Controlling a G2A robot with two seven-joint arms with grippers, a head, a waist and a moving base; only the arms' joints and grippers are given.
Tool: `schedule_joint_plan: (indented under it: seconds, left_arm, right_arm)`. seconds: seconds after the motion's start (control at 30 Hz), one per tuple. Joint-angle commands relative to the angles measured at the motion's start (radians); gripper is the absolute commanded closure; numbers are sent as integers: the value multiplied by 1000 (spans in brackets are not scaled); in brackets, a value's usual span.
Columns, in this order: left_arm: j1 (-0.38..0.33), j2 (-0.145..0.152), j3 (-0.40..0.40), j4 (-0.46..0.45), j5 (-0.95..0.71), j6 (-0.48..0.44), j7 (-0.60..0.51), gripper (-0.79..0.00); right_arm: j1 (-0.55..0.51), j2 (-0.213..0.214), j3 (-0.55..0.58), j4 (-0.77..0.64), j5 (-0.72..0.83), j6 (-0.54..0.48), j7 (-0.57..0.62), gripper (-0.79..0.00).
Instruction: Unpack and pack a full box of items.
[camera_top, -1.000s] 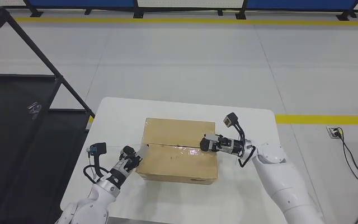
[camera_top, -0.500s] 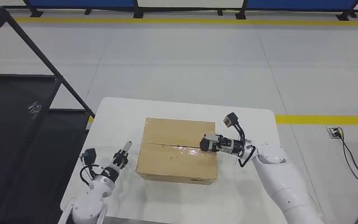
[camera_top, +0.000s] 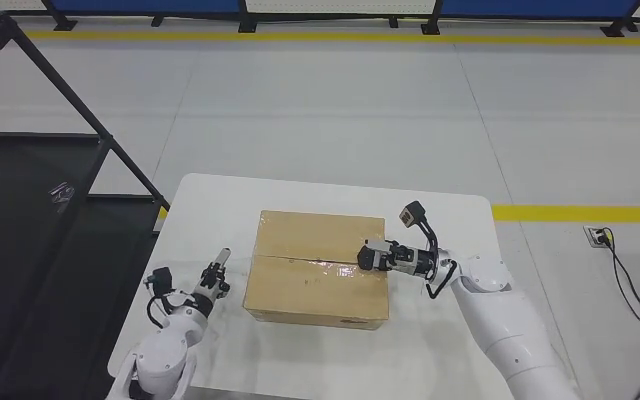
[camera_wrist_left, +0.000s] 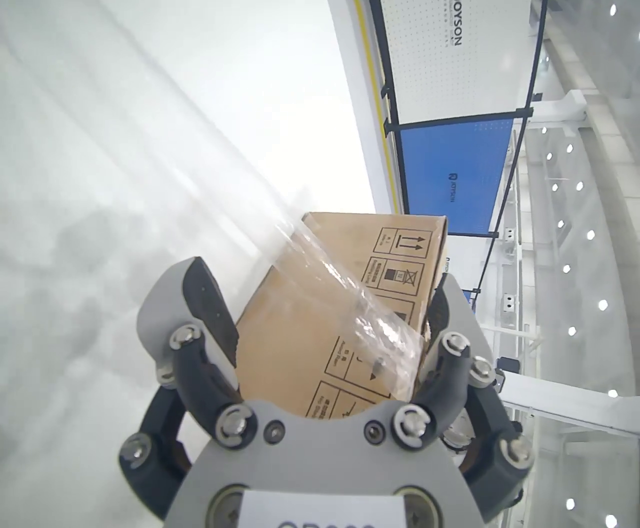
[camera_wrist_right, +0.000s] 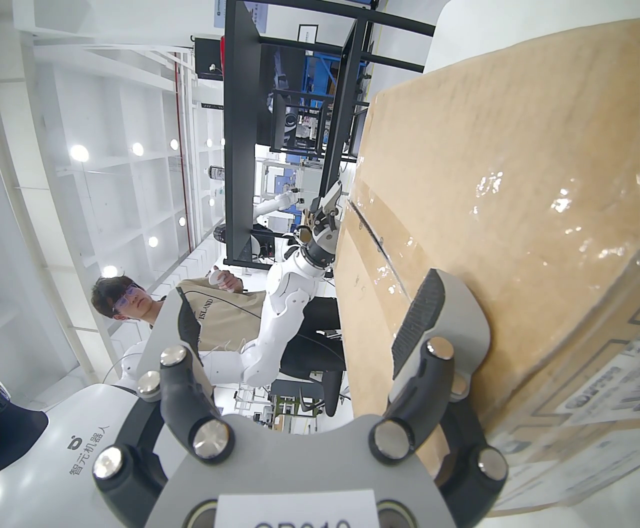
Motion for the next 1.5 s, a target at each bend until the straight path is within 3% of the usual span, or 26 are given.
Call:
schedule_joint_plan:
  seconds: [0.0, 0.2, 0.63, 0.97, 1.47]
  left_arm:
    - [-40, -5, 9, 63, -29, 6, 18, -785]
    - [-104, -23, 47, 159, -129, -27, 37, -785]
    - [-103, -46, 40, 173, -283, -161, 118, -785]
    - [-59, -47, 22, 112, -261, -249, 126, -785]
    - [46, -45, -29, -112, -162, -283, 207, -785]
  right_arm:
    - [0, 0, 0, 0, 0, 0, 0, -785]
    - [0, 0, 0, 0, 0, 0, 0, -785]
    - [0, 0, 0, 0, 0, 0, 0, -785]
    - [0, 0, 0, 0, 0, 0, 0, -785]
    - [0, 0, 0, 0, 0, 0, 0, -785]
